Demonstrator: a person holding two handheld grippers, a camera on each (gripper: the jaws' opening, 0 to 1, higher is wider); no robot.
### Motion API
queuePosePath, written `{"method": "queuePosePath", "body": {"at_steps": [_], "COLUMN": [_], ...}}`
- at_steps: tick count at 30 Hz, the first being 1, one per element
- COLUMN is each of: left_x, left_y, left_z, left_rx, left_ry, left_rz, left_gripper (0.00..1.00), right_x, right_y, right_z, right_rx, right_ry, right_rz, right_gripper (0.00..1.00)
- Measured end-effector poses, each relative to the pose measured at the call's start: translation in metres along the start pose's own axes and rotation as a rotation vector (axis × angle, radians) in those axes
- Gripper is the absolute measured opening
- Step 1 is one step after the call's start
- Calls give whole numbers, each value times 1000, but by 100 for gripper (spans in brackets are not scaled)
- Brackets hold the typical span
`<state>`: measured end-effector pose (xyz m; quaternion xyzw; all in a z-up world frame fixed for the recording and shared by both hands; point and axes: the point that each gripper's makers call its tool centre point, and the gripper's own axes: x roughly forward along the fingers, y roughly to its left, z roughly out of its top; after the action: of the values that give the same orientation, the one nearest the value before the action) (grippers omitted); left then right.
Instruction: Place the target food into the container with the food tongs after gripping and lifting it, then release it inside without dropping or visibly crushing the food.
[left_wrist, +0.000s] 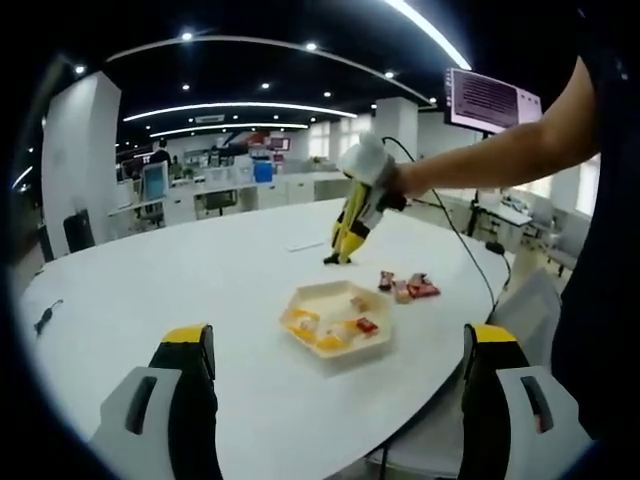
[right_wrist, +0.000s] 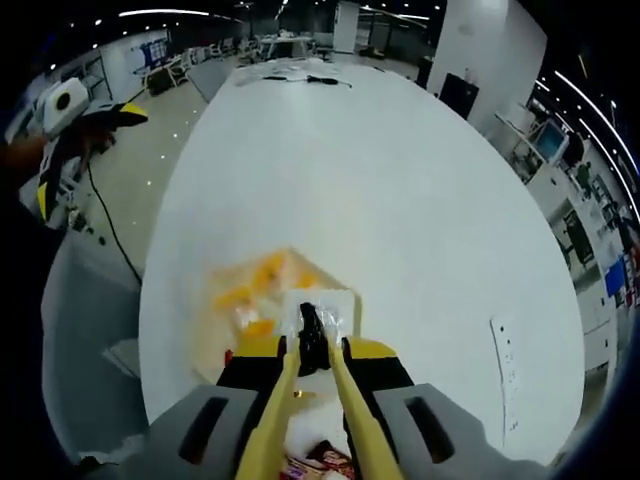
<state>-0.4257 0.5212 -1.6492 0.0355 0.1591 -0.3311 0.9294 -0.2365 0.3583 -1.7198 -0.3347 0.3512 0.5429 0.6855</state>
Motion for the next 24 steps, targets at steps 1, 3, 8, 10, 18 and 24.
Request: {"method": "queuePosePath", "body": {"at_steps": [1,3,8,10,18,24], "left_x": [0,-1,0,1,3,7], "left_y": [1,1,0,0,-1,-3], "left_z": [0,0,0,1,5,6], "left_rx": [-2,-9,-6,-4,9,15], "left_ry": [-2,-6,-6,-9,-14,-11], "left_rz": [4,7,3,2,-6,-17], "left_gripper": [99,99,99,99,99,99], "right_x": [2,4,-3,-7,-20,-29], "right_y": [3,7,6,6,8,8], "right_z": [1,1,7,7,8,4], "right_rx": [-12,-22,-24,-27,-23,-39], "right_ry": [-4,-3,-27,-31,-55,-63], "right_rz": [6,10,-4,-13,-13,-26], "right_gripper": [22,24,25,25,26,27]}}
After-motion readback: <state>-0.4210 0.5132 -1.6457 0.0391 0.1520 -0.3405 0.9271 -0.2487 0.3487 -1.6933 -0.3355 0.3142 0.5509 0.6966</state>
